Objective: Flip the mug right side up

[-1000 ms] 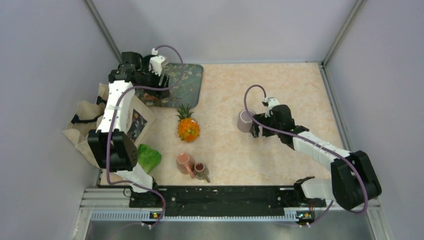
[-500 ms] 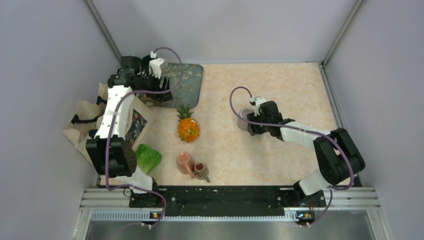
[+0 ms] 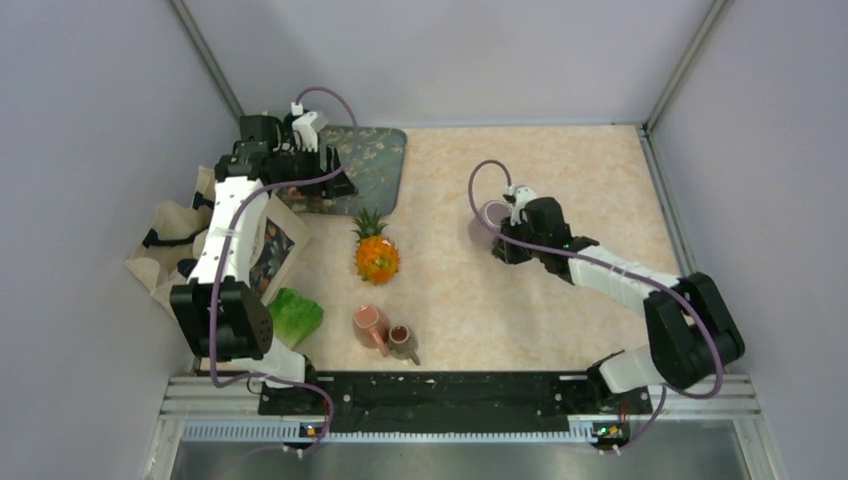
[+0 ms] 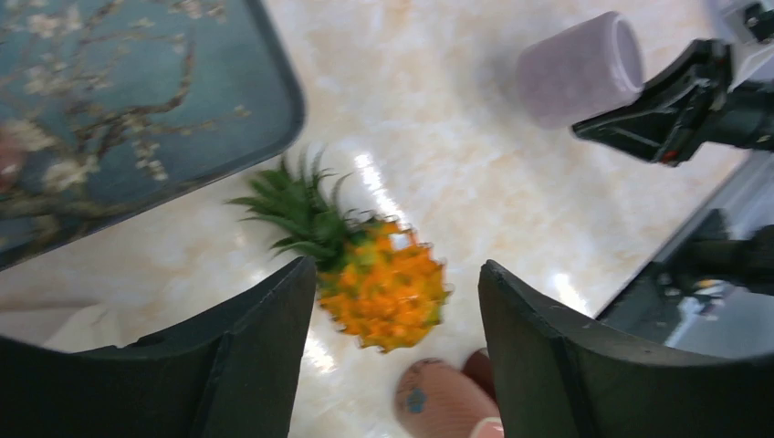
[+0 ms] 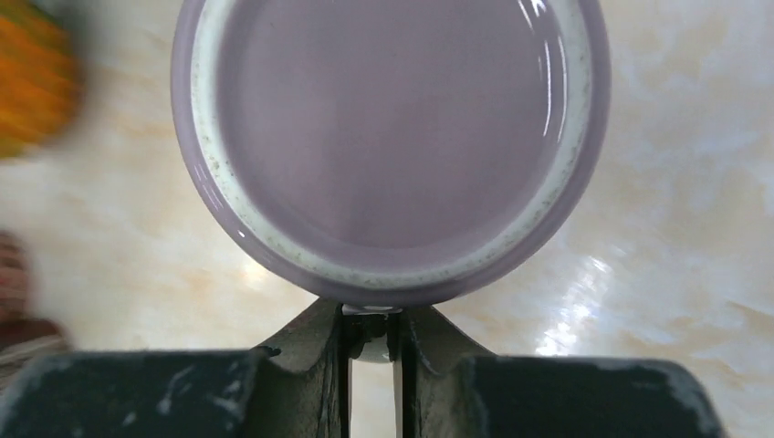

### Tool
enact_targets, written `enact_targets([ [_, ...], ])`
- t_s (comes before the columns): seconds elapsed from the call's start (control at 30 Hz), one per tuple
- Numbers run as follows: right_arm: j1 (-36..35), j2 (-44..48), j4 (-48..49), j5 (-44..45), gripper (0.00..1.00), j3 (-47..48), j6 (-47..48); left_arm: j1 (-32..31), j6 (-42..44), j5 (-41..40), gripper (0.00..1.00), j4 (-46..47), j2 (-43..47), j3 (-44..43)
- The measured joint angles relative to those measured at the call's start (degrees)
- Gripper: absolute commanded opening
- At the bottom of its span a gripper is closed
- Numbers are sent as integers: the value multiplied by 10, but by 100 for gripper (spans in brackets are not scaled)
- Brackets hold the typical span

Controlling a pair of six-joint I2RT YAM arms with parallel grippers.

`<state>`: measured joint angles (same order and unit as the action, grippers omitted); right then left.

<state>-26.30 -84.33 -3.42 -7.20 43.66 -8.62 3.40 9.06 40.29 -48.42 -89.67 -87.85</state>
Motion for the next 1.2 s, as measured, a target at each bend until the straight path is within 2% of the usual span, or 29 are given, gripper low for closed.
enact_targets([
  [0.1,-2,75,62,-47,0,-31,-70,-3,-54,49,78,22,21,10],
  [0.23,-9,151,200,-89,0,-51,-177,-36,-120,104,84,61,63,19],
  [0.37,-30,164,357,-99,0,-54,-275,-108,-180,149,84,115,99,29],
  [0.53,-63,147,481,-104,0,-54,-352,-155,-276,201,80,219,104,46],
  [0.73,-88,111,522,-109,0,-52,-393,-185,-361,219,76,305,80,53],
  [0.9,-101,88,533,-109,0,-50,-411,-208,-381,221,72,329,64,52],
  [0.97,-105,81,542,-111,0,-47,-417,-216,-388,220,69,334,57,52],
  [1.13,-113,49,574,-121,0,-25,-440,-224,-406,217,52,348,46,52],
  [1.17,-115,38,584,-123,0,-22,-447,-224,-410,217,48,354,46,52],
  [1.2,-117,29,591,-126,0,-19,-454,-224,-416,218,38,361,46,52],
])
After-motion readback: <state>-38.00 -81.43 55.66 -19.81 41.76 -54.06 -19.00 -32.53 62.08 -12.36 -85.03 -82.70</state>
